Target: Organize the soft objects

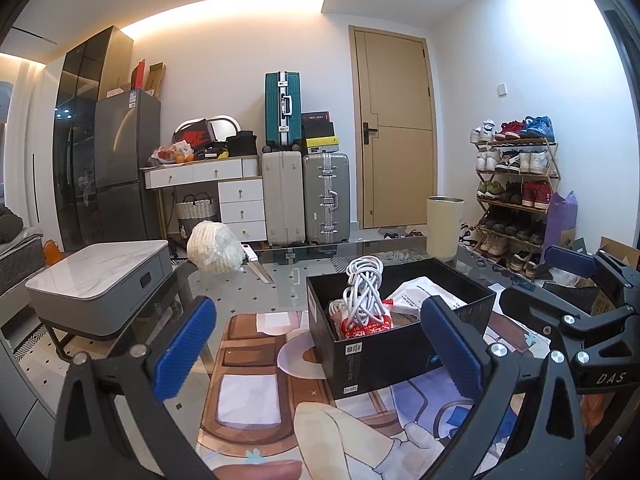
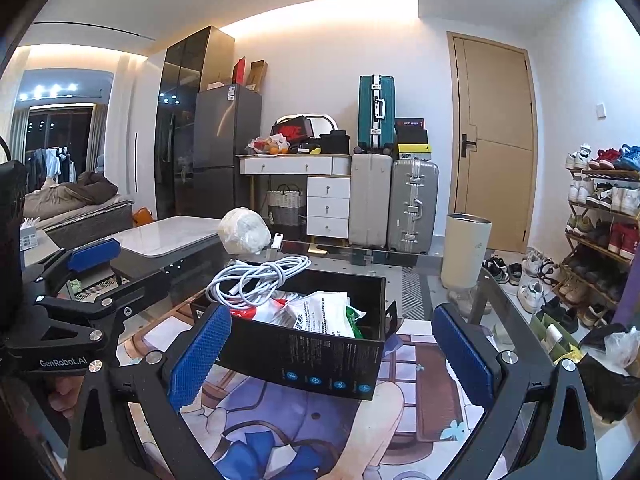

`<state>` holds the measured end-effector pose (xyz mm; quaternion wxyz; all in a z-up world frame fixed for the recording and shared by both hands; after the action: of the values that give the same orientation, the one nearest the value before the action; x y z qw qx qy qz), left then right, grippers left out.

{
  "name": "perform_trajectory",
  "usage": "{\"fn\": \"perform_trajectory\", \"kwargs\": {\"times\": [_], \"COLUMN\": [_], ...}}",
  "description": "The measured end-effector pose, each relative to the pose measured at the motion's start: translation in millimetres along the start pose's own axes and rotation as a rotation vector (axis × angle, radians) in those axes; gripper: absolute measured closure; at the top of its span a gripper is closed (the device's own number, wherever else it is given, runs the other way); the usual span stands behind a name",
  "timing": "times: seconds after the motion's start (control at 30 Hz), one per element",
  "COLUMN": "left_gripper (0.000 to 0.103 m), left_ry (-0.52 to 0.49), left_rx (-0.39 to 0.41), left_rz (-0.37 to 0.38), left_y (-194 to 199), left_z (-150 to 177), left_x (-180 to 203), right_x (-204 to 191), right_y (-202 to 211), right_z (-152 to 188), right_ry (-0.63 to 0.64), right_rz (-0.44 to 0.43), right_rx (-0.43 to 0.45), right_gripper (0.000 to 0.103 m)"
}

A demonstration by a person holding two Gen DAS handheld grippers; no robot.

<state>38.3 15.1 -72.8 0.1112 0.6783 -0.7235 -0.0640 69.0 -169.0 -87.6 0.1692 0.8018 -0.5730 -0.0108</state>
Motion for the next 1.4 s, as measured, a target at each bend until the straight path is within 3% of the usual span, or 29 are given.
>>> {"fn": "perform_trajectory", "kwargs": {"times": [1.4], "left_gripper": [0.000], "left_ry": [-0.027], "left_rx": [0.007], "left_rz": [0.003], "left_y": [3.2], "left_z": [-2.8], "left_x": [2.3], "right_x": [3.4], "right_y": [-0.3], "right_z": [0.8], "right_ry": [-0.008], "right_rz": [0.000], "right_rx": [-0.007], "right_gripper": [0.001]}}
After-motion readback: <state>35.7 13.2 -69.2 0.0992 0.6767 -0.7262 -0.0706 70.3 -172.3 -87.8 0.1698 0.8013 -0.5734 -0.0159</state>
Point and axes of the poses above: each gripper's, at about its wrist camera, not at the fingertips, and y roughly against the way its jaws point, x to its right, z to its underside, the point moved 3 cm from there along -y, roughly the way its jaws point, and after that the axes turned 5 degrees about y, right-handed, at the moved point
